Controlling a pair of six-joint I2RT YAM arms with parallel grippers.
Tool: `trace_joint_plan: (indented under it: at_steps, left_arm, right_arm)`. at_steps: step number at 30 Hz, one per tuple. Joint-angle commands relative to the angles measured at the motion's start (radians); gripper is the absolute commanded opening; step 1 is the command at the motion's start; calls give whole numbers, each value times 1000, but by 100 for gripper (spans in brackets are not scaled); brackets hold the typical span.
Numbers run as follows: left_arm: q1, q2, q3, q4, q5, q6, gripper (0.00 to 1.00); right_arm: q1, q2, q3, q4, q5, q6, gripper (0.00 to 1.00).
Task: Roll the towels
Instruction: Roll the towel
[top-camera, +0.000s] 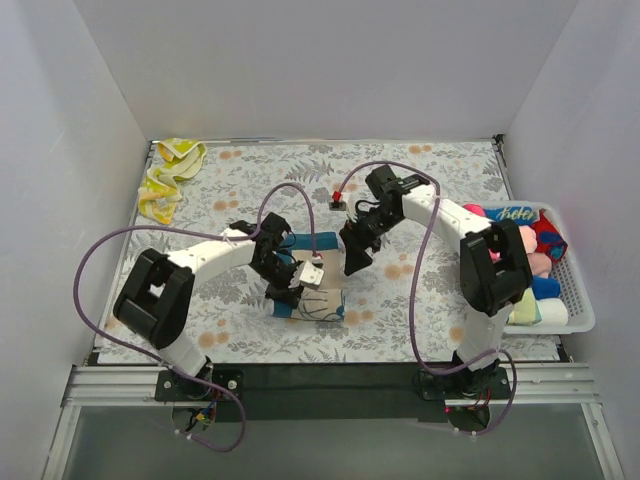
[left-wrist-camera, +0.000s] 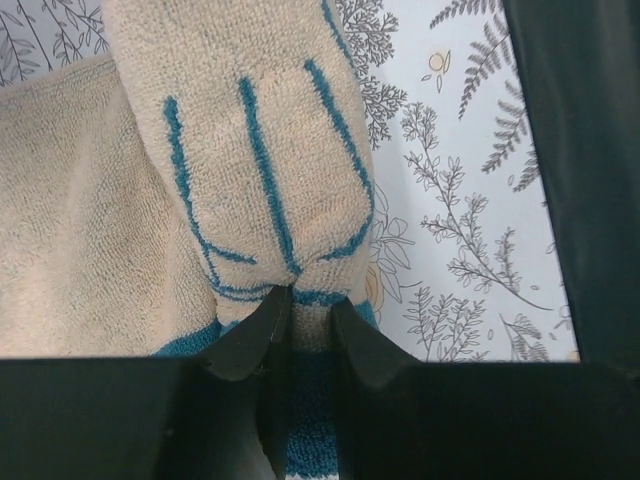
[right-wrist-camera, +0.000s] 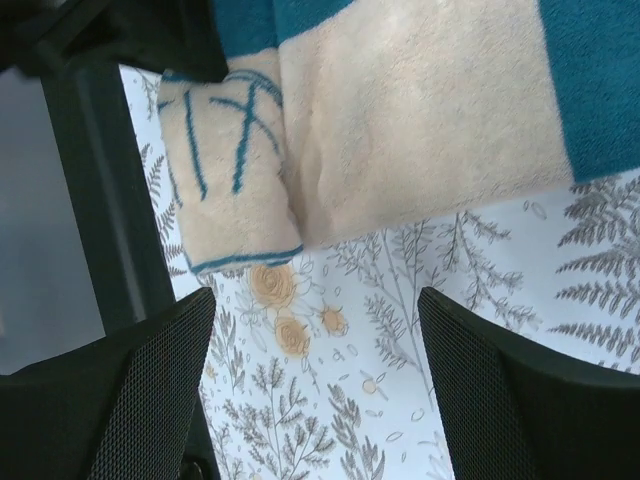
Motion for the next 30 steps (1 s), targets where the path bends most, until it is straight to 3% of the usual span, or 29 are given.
trace_joint_plan:
  at_steps: [1, 12, 17, 25, 29, 30]
  left_arm:
    - [48, 115, 37, -194, 73, -5, 10]
    - [192, 509, 382, -412, 148, 47, 22]
    - [217, 600, 491, -465, 163, 58, 24]
    - [228, 630, 517, -456, 174, 49, 27]
    - [237, 610, 510, -442, 188, 46, 31]
    - [240, 591, 507, -436, 193, 46, 32]
  right_arm:
    - [17, -104, -80, 48, 73, -23, 73]
    - [167, -208, -191, 286, 254, 35, 70]
    - [268, -241, -260, 418, 349, 13, 73]
    - [405, -246, -415, 597, 435, -76, 73]
    - [408, -192, -424, 602, 429, -78, 59]
    - [408, -186, -424, 604, 427, -75, 42]
